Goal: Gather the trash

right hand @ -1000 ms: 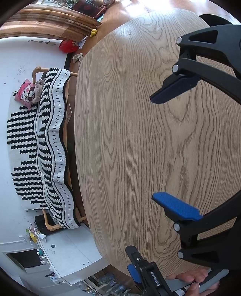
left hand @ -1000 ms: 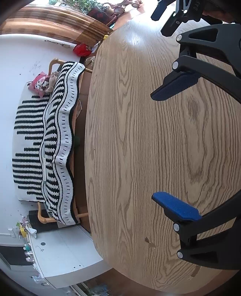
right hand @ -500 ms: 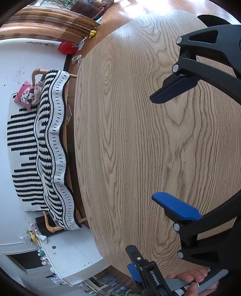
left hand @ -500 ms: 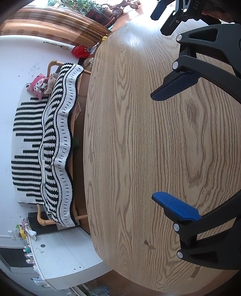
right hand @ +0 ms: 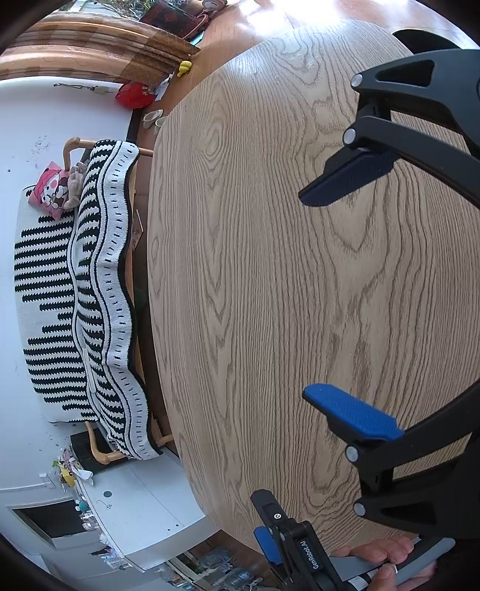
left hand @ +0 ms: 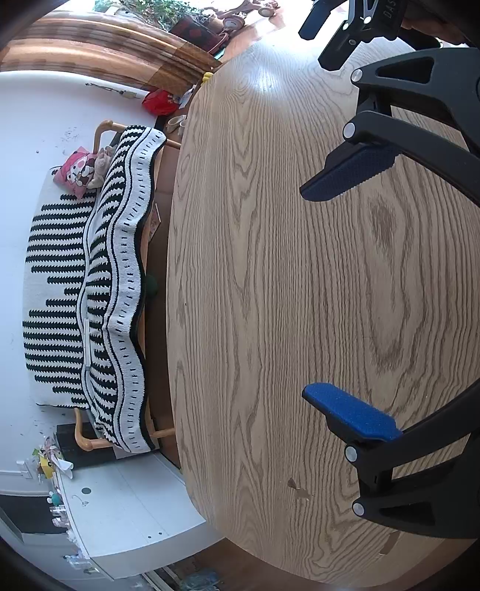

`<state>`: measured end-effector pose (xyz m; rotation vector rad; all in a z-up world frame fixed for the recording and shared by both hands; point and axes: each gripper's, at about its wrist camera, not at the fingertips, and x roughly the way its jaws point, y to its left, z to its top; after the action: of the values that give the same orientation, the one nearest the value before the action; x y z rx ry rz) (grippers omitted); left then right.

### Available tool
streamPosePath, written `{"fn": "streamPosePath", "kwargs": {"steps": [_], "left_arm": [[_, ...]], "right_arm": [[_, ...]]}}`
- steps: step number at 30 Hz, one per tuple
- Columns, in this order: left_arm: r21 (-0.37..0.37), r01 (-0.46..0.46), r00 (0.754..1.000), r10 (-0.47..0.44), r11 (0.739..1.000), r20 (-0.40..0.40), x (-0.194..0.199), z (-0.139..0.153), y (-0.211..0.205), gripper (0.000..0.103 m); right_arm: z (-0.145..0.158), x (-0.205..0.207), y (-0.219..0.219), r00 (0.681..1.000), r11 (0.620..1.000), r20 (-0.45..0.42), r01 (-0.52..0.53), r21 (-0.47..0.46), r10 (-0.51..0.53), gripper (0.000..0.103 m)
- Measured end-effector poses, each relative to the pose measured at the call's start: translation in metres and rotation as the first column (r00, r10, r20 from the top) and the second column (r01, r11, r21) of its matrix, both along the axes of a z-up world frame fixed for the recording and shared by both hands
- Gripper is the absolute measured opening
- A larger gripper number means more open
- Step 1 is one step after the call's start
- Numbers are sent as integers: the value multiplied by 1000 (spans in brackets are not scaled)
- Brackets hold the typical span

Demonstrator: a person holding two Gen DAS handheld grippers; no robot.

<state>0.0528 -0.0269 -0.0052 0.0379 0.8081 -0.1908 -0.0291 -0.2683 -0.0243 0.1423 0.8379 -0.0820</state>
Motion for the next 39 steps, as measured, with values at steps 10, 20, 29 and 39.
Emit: {"fn": "streamPosePath", "kwargs": {"steps": [10, 20, 29, 39], "left_arm": [[2, 1, 1000, -1, 1000, -1, -1, -1, 0, 96], [4, 0, 1000, 0, 1000, -2, -1, -2, 0, 96], [18, 5, 1000, -4, 1000, -8, -3, -4, -1, 96], [13, -2, 1000, 3, 1000, -20, -2, -2, -1, 96]], "right_arm": [[0, -2, -2, 1000, 1000, 1, -1, 2, 1, 93], [0, -2, -2, 1000, 1000, 0, -2, 2, 2, 94], [1, -2, -3, 1000, 1000, 1, 0, 3, 0, 94], [2, -1, -3, 1000, 1000, 1, 0, 3, 0, 94]]}}
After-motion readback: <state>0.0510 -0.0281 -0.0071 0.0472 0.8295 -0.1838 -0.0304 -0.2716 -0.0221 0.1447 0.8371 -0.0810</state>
